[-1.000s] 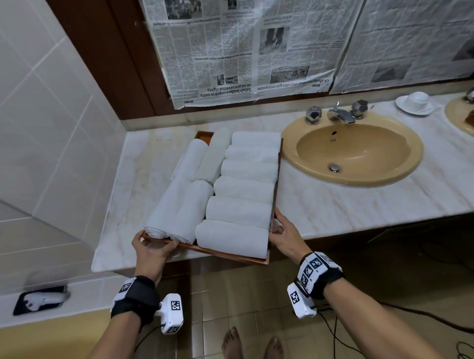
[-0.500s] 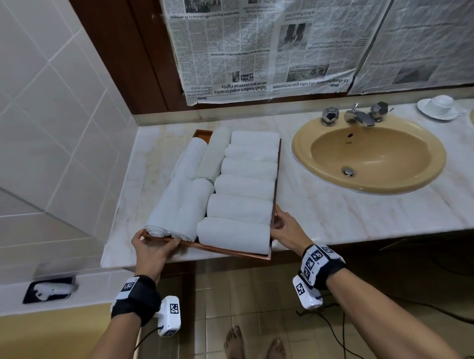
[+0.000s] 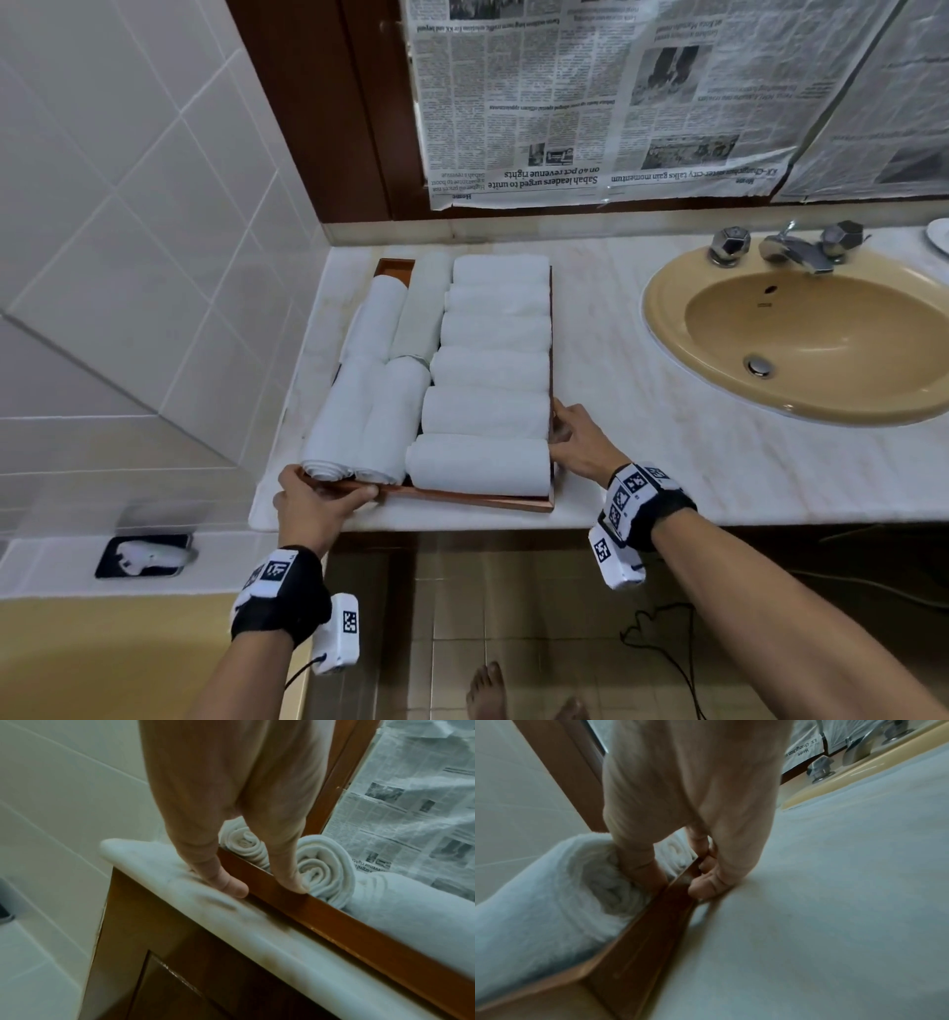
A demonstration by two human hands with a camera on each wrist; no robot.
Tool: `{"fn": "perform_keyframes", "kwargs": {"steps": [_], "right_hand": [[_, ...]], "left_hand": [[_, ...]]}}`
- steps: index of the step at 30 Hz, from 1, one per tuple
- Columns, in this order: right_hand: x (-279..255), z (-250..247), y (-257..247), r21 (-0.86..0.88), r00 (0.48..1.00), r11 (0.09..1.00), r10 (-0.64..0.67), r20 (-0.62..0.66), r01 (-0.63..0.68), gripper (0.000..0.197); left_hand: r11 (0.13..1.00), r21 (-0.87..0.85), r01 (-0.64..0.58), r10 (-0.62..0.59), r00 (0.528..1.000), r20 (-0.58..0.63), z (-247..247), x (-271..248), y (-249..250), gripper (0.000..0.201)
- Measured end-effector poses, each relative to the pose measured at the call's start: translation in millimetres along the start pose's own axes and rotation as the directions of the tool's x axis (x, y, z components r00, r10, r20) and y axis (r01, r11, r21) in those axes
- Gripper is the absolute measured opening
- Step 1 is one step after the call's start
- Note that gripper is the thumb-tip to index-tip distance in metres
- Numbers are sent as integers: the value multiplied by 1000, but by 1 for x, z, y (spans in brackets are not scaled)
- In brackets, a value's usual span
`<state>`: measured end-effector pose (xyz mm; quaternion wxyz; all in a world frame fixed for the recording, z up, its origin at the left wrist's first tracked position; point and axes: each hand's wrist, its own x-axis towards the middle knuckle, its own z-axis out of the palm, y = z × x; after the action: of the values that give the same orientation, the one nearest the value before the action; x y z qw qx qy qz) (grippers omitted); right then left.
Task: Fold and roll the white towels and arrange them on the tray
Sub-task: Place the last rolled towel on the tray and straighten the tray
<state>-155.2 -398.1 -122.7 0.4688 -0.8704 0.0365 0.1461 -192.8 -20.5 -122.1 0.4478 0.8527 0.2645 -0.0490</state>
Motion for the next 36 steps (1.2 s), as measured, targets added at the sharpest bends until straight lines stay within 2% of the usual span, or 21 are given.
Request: {"fn": "perform_keyframes", "kwargs": {"steps": [5,9,13,15,19,22,28,32,36], "right_hand": [[16,5,-2,-20,999,1000,1,40,0,71],[-3,1,-7,-12,991,1000,-5,133,6,66],[-43,10,-3,-110,973,994,15,231,10,108],[-48,25,0,-166,986,984,-28,166,56,118],[-36,45,-4,-98,999,995,-29,-34,25,115],[-24,43,-6,-87,998,995,-59,-31,56,116],[8,29,-18,-117,997,990,-70,24,73,117],[25,29,-29,-125,996,989,-75,43,80,116],[39,38,-40,-111,996,990,-81,36,85,114]], "left_hand": [[999,45,19,-19,1000,-16,-5,10,0,94],[995,95,42,-43,999,10,-7,12,4,101],[994,108,8,-9,1000,12,2,7,3,110],[995,98,9,-9,1000,-5,7,4,5,113],[995,96,4,2,998,-58,15,1,8,123],[996,89,17,-9,996,-88,19,1,8,135],[992,108,62,-45,986,-160,24,5,21,141],[991,90,94,-73,974,-215,25,10,24,136],[989,-8,149,-146,949,-280,26,17,26,123]]}}
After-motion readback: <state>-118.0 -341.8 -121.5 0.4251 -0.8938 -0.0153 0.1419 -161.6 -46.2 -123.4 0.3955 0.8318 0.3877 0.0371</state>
